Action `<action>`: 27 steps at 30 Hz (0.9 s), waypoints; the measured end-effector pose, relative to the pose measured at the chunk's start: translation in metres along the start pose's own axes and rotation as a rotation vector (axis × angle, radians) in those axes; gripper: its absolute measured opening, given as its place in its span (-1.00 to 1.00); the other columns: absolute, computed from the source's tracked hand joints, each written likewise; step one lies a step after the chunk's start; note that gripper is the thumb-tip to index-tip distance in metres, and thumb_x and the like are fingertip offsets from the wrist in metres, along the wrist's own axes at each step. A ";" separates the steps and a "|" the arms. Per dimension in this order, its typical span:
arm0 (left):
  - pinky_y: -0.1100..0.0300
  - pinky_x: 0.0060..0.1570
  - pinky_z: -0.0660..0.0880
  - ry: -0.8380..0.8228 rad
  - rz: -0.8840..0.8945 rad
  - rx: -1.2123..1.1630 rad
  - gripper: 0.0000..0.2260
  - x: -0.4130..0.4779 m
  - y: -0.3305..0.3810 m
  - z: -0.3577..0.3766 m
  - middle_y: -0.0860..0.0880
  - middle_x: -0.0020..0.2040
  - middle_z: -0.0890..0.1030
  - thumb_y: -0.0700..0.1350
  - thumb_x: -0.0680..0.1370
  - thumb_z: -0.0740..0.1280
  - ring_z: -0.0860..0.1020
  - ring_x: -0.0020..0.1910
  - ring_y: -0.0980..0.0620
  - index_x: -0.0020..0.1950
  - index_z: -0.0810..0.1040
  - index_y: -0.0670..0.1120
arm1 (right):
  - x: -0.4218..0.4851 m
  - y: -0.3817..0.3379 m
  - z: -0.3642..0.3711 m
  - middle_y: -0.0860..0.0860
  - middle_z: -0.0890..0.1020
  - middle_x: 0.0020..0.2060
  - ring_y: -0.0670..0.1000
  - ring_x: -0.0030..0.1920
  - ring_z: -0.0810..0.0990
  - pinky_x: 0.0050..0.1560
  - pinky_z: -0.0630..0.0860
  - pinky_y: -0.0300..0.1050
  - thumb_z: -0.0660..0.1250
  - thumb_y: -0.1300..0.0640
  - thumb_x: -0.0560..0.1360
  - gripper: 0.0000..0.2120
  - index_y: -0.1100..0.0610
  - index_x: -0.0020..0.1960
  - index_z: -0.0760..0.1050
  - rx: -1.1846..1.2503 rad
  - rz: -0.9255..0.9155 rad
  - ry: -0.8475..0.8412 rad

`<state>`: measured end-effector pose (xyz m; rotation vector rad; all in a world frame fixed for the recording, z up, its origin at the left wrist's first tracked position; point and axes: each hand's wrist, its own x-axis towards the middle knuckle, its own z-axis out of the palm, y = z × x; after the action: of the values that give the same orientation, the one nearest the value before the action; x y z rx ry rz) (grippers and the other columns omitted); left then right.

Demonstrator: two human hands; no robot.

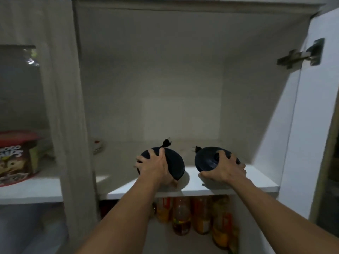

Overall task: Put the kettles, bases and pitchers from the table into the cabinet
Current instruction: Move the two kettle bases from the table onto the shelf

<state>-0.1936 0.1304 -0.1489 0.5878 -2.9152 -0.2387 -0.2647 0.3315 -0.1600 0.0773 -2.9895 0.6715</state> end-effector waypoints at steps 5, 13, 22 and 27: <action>-0.29 0.36 0.24 -0.215 -0.135 -0.121 0.24 0.078 0.012 0.038 -0.17 0.52 0.20 0.52 0.01 0.42 0.21 0.45 -0.36 0.55 0.00 0.09 | 0.075 0.004 0.034 0.14 0.08 0.57 0.35 0.50 0.16 0.46 0.22 0.25 0.34 -0.58 0.05 0.25 -0.10 0.58 -0.02 -0.052 -0.019 -0.171; -0.24 0.33 0.25 -0.126 -0.174 -0.167 0.07 0.121 0.024 0.063 -0.18 0.46 0.26 0.49 0.08 0.36 0.22 0.39 -0.38 0.50 0.10 0.12 | 0.109 -0.012 0.044 0.04 0.52 0.19 0.16 0.23 0.51 0.12 0.40 0.03 0.32 -0.45 0.14 -0.18 -0.10 0.32 0.39 -0.032 -0.112 -0.049; -0.28 0.34 0.27 -0.004 -0.171 -0.256 0.06 0.090 0.012 0.062 -0.22 0.52 0.10 0.46 0.19 0.40 0.18 0.46 -0.34 0.52 0.00 0.09 | 0.088 -0.001 0.050 0.15 0.08 0.53 0.37 0.49 0.09 0.43 0.18 0.35 0.33 -0.53 0.20 0.12 -0.10 0.56 -0.07 -0.035 -0.059 -0.065; -0.20 0.32 0.33 0.188 -0.112 -0.293 -0.23 0.008 -0.024 0.054 -0.13 0.40 0.38 0.35 0.38 0.33 0.36 0.38 -0.18 0.45 0.24 -0.02 | 0.022 -0.029 0.056 0.15 0.10 0.57 0.38 0.53 0.05 0.50 0.06 0.36 0.25 -0.39 0.43 -0.14 -0.02 0.56 0.06 0.016 -0.225 0.068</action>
<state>-0.2022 0.1122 -0.2051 0.6828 -2.6036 -0.5791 -0.2885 0.2808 -0.1964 0.3770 -2.8514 0.6574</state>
